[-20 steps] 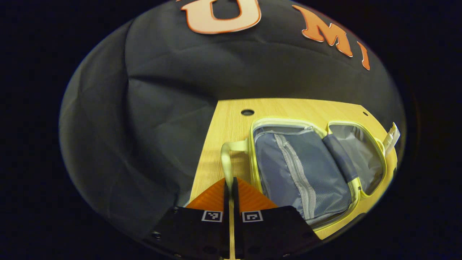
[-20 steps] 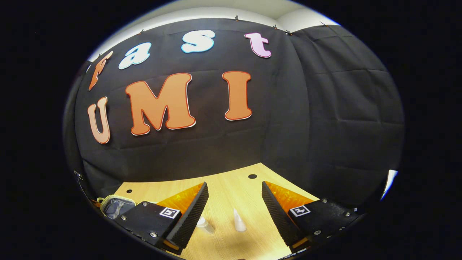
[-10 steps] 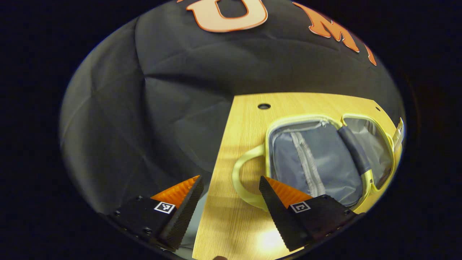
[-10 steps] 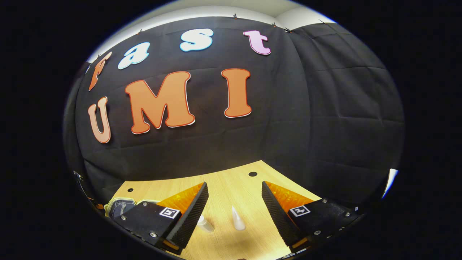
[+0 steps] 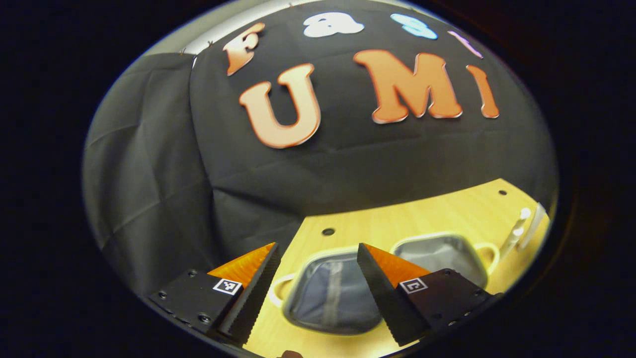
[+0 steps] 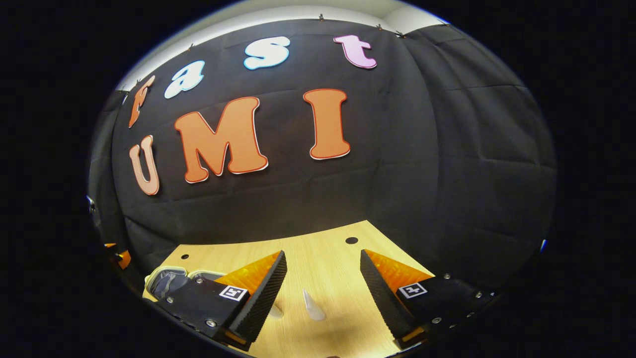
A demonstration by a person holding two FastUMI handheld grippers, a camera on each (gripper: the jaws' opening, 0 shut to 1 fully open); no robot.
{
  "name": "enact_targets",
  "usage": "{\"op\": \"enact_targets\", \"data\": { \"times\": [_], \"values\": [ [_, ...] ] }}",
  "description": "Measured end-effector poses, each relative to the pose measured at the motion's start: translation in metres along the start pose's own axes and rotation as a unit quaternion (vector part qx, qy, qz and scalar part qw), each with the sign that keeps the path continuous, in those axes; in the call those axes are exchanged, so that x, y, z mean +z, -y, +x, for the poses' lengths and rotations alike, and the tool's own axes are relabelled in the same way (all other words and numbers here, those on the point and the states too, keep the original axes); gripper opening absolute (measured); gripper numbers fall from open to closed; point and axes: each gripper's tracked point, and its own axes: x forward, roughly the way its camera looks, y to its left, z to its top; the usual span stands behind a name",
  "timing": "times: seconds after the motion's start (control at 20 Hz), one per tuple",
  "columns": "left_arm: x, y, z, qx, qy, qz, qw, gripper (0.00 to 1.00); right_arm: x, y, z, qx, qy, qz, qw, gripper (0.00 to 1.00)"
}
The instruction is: First open the suitcase, pack the skin care products into it, and then close the suitcase.
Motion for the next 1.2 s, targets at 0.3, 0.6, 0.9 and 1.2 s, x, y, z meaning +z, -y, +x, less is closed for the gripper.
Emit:
{"op": "enact_targets", "data": {
  "times": [0.3,0.6,0.9,1.2],
  "values": [
    [-0.008,0.196,-0.031,-0.118,0.009,-0.012,0.993,0.99,-0.029,0.027,-0.001,0.01,-0.026,-0.005,1.0,1.0],
    [-0.044,0.331,-0.04,-0.202,0.018,0.028,0.979,0.99,-0.046,0.059,-0.013,-0.011,-0.04,-0.015,0.999,0.95],
    [-0.102,0.411,-0.022,-0.234,-0.015,0.052,0.971,0.99,-0.05,0.101,-0.023,-0.046,-0.051,-0.027,0.997,0.95],
    [-0.123,0.437,0.008,-0.22,-0.029,0.049,0.974,0.99,-0.058,0.119,-0.025,-0.059,-0.066,-0.032,0.996,0.95]
  ]
}}
